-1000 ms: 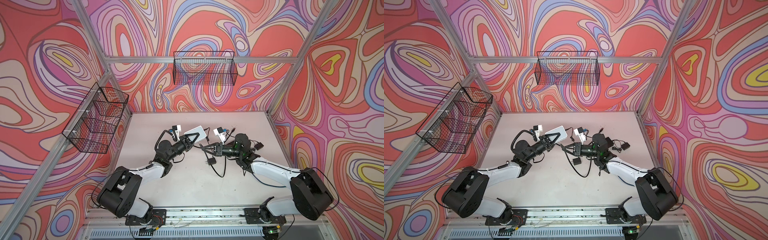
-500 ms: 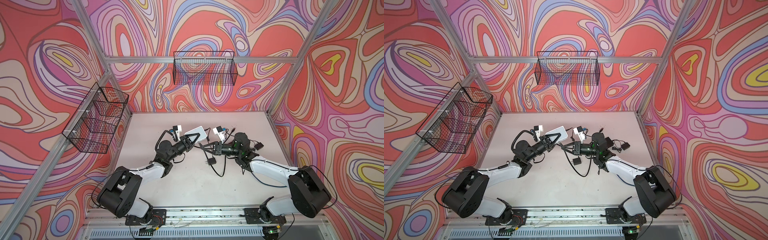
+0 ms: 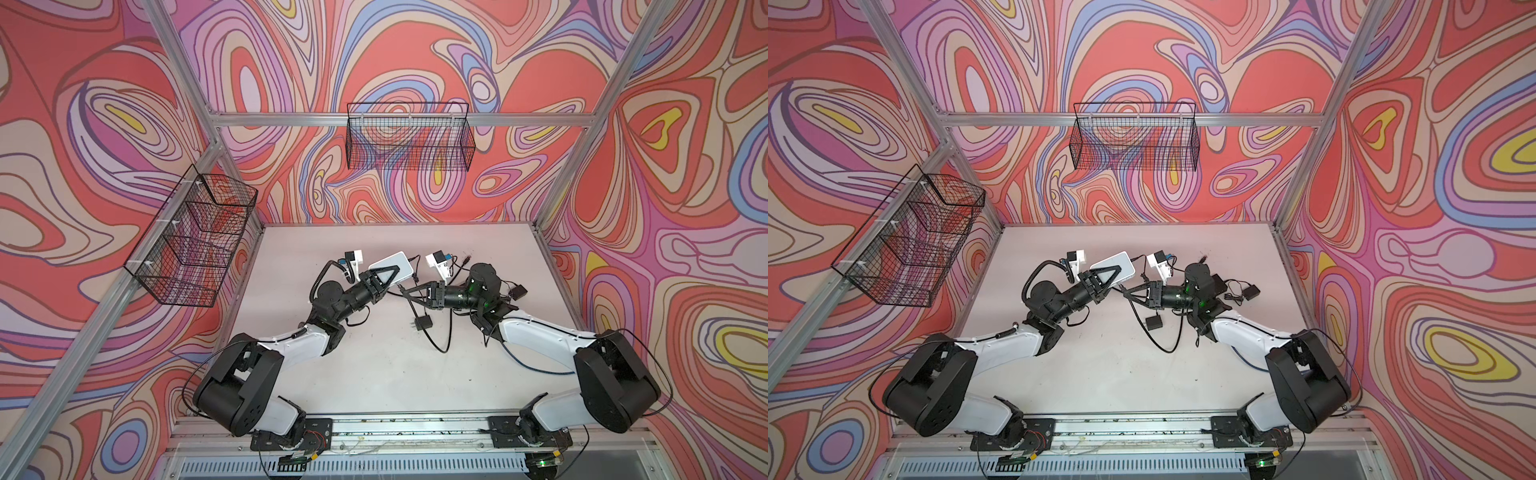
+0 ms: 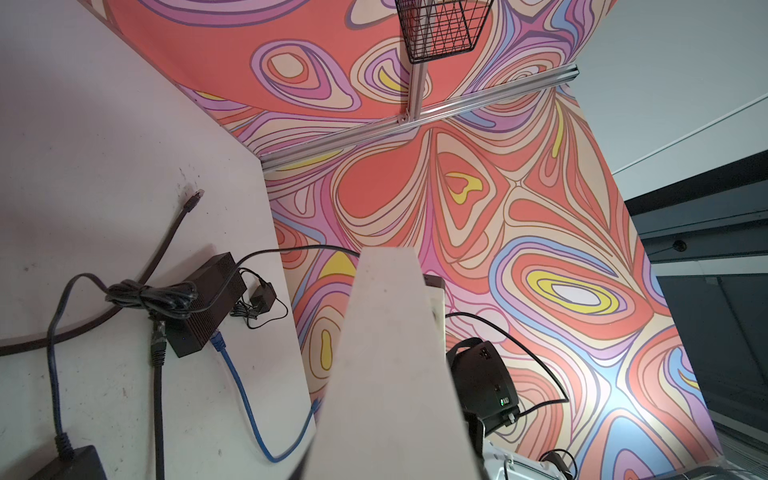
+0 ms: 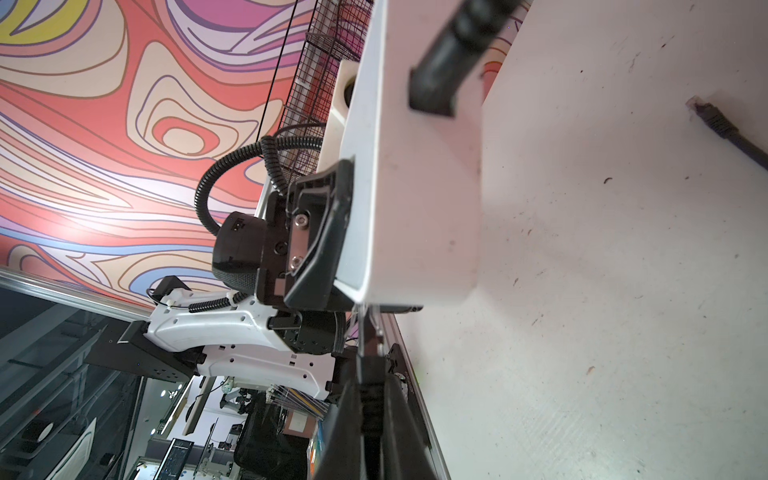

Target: Insert the plug into the switch port

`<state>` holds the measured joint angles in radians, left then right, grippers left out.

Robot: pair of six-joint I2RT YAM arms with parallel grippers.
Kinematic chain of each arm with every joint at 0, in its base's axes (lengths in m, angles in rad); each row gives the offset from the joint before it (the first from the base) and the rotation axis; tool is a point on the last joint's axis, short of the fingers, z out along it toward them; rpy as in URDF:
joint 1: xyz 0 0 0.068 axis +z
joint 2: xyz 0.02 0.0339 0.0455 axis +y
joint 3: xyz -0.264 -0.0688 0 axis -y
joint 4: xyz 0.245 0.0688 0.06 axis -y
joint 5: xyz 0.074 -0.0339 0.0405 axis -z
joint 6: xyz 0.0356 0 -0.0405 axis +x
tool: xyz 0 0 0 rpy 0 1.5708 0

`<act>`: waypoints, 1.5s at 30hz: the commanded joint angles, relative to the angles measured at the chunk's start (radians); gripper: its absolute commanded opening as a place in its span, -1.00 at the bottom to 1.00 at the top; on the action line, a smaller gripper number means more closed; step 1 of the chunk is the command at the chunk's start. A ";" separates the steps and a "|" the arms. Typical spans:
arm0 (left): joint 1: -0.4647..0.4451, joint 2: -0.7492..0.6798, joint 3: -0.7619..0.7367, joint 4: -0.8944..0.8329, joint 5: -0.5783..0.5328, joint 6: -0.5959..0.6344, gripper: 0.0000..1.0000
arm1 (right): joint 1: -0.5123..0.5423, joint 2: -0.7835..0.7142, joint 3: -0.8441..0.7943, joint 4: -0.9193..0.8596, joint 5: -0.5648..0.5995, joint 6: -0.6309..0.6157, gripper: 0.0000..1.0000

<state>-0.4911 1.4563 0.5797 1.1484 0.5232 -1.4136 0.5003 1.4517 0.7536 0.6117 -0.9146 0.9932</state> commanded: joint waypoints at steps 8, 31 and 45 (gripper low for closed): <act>-0.008 -0.022 -0.011 0.067 0.026 0.011 -0.85 | -0.012 0.018 0.039 0.037 0.001 0.005 -1.00; -0.078 0.016 0.007 -0.018 0.079 0.014 -0.87 | -0.020 0.053 0.120 0.045 0.001 -0.046 -1.00; -0.109 0.013 -0.028 -0.040 0.209 -0.016 -0.92 | -0.028 0.027 0.151 0.061 0.068 -0.102 -1.00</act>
<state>-0.5137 1.4738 0.5781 1.1374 0.4862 -1.4261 0.4812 1.5051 0.8379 0.5049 -0.9779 0.9100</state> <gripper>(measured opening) 0.255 0.075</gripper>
